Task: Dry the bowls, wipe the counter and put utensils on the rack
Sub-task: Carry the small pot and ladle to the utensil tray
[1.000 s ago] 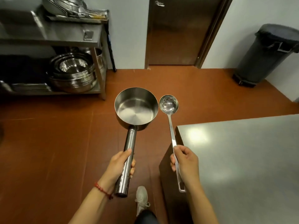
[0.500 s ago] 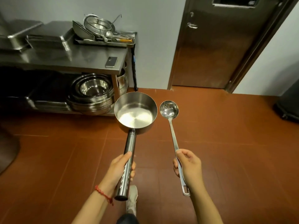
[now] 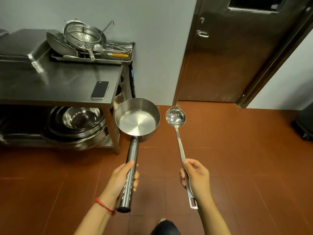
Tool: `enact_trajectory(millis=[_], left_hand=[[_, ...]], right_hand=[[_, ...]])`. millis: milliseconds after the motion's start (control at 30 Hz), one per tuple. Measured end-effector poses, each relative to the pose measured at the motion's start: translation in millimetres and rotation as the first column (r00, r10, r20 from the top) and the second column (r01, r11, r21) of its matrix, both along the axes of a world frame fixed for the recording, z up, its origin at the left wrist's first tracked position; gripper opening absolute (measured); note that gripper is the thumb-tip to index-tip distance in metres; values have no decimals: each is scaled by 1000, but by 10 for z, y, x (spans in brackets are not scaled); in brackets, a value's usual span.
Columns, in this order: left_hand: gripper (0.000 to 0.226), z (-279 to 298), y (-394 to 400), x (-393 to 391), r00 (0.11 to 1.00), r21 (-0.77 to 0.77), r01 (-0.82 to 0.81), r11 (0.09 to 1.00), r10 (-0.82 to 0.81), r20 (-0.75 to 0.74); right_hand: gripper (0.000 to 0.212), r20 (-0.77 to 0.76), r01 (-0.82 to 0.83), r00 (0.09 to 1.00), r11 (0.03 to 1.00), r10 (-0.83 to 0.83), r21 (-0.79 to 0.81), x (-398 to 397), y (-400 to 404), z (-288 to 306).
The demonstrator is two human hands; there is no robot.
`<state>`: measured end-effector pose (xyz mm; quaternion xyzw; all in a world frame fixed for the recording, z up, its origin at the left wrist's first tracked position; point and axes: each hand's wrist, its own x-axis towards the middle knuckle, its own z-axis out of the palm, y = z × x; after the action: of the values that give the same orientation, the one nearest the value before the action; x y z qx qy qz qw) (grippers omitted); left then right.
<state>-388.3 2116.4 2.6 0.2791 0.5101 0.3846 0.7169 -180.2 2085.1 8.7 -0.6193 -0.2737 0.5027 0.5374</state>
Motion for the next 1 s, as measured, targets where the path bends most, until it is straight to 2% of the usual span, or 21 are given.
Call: enact_trajectory(millis=[267, 533, 733, 1000], left_hand=[[25, -140, 1693, 640, 999, -7, -44, 999, 44, 17], [27, 72, 3219, 1150, 995, 24, -100, 995, 99, 27], [31, 106, 4310, 1163, 981, 34, -184, 982, 181, 62], [42, 59, 5998, 828, 957, 72, -287, 955, 283, 67]], right_hand=[[13, 19, -51, 999, 998, 50, 37, 640, 1818, -75], [12, 50, -160, 986, 986, 158, 41, 1206, 3558, 189], [11, 47, -247, 968, 968, 245, 52, 1189, 4748, 229], [16, 87, -366, 928, 930, 363, 20, 769, 6626, 217]])
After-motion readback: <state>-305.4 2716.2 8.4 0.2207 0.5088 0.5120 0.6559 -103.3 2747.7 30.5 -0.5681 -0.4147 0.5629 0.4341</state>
